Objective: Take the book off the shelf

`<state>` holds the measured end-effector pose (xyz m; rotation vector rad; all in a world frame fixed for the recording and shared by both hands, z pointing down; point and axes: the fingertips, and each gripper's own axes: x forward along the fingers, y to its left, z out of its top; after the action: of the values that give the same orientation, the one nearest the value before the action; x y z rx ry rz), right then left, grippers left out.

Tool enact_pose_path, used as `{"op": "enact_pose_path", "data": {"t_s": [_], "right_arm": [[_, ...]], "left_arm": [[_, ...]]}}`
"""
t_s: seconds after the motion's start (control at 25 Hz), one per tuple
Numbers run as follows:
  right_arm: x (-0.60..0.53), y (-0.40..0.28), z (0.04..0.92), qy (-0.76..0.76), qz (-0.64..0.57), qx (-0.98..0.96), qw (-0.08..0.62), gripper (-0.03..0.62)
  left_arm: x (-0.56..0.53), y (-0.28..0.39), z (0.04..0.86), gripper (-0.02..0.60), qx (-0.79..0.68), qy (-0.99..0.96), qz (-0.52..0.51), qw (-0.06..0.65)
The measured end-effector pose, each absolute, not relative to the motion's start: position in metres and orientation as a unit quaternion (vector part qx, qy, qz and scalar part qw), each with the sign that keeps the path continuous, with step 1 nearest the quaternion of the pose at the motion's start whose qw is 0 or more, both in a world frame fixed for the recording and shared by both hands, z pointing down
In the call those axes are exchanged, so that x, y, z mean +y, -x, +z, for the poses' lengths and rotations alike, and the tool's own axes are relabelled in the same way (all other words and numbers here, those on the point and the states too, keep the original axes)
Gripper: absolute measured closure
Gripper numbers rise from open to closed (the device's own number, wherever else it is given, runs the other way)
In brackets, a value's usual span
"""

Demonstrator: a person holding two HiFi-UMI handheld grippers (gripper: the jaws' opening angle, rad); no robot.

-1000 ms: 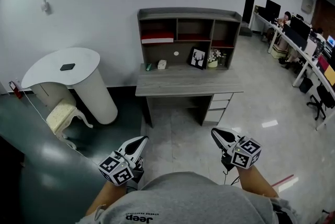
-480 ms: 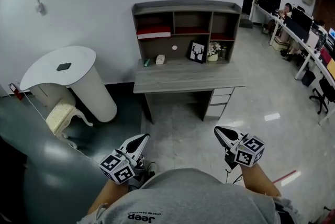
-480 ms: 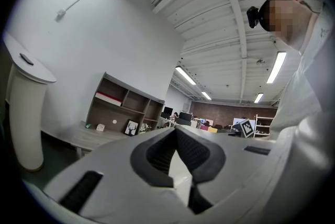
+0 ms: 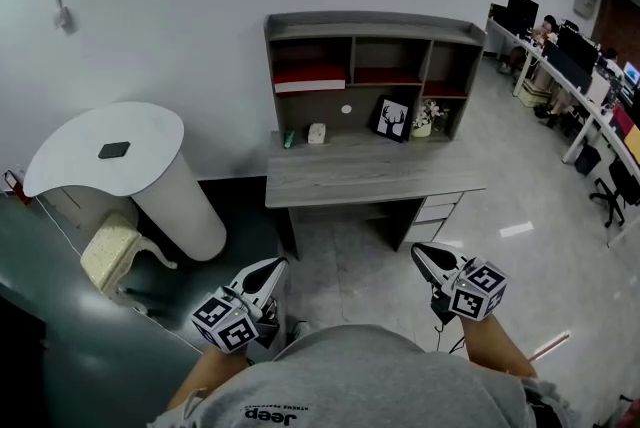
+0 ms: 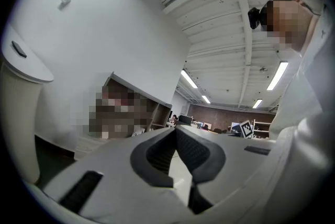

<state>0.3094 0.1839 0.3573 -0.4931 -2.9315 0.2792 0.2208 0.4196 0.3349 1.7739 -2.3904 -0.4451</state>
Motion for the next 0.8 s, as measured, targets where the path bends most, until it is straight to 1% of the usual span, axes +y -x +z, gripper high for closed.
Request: {"op": "enact_pose_path", "data": {"t_s": [0.4,0.56,0.8], "right_arm": [[0.229,-0.135,0.333,0.153,0.077,-0.983,0.068,0.594],[0.243,-0.090,0.327,0.154,0.063,-0.984,0.068,0.594],[0.248,-0.043,0.324,0.148,0.049,-0.984,0.082,0.594]], "left_arm": [[0.451,-0.047,0.316,0.561,-0.771,-0.616,-0.149,0.061],[0.460,-0.003,0.317,0.561,-0.764,-0.625,-0.150,0.062],[0.468,0.043,0.321,0.561,-0.759,-0.628,-0.158,0.066]]}}
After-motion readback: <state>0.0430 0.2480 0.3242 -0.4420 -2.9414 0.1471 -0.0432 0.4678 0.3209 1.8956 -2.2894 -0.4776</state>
